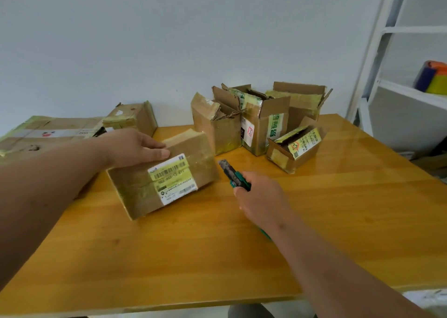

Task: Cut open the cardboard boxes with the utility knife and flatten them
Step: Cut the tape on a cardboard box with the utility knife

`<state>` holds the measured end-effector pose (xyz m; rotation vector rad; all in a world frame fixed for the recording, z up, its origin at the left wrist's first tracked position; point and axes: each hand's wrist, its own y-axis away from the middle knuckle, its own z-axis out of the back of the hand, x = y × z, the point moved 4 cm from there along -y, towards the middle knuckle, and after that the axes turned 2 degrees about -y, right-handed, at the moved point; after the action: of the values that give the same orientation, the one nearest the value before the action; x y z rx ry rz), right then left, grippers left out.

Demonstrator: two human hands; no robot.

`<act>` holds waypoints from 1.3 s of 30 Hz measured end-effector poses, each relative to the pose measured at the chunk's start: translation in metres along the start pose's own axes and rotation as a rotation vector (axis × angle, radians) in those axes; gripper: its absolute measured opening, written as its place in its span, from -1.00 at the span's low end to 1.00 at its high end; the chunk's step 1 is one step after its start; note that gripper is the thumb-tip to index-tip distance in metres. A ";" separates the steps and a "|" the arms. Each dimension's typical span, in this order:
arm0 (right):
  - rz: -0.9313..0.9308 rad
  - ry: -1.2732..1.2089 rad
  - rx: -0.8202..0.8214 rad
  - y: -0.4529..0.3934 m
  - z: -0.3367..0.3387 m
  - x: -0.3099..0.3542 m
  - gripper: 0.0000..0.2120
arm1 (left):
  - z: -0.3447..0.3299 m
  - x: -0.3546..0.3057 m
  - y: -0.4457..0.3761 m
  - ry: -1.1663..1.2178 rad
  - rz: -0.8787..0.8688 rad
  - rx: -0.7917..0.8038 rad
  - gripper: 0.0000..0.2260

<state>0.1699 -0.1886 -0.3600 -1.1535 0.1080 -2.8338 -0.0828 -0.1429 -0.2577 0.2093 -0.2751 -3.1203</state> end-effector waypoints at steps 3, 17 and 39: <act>-0.052 -0.087 0.009 -0.002 -0.005 0.004 -0.45 | -0.013 -0.008 -0.004 -0.057 0.026 -0.134 -0.28; -0.172 -0.432 -0.042 -0.009 -0.029 0.017 -0.50 | -0.024 -0.001 -0.010 0.355 -0.029 -0.071 -0.50; -0.233 -0.646 -0.131 -0.008 -0.041 0.030 -0.51 | -0.028 0.003 -0.013 0.370 -0.056 -0.081 -0.49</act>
<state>0.1200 -0.1820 -0.3676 -2.1644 0.1217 -2.4924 -0.0821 -0.1347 -0.2874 0.7907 -0.1384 -3.0538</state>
